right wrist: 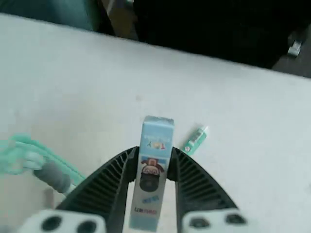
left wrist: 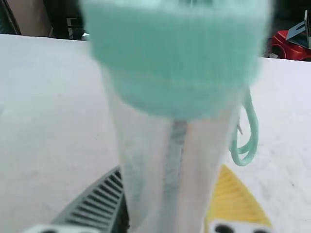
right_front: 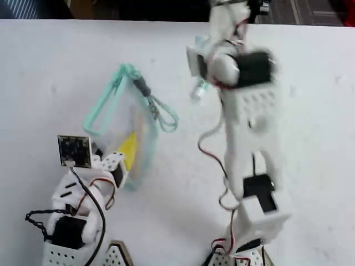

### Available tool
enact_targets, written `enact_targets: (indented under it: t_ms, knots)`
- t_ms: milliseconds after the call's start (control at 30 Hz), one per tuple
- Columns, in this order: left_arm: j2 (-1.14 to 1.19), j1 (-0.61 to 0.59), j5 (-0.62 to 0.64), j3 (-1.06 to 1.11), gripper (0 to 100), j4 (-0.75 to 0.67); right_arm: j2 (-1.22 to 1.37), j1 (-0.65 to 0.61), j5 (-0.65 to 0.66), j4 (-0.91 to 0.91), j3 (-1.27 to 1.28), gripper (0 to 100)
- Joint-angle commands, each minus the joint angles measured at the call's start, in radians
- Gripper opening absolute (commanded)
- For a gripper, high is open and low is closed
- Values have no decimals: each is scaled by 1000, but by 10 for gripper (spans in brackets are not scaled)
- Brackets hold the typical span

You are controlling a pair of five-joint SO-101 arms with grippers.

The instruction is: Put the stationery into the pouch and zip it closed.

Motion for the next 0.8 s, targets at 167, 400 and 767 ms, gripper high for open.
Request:
enact_targets:
  t_ms: [167, 400, 767]
  knots:
    - [-10, 110, 9, -46, 214, 11, -231, -13, -3, 30, -74, 17]
    - [-10, 110, 9, -46, 214, 11, -358, -13, -11, 31, -74, 17]
    - [-10, 120, 11, -49, 214, 11, -662, -196, -6, -16, 431, 17]
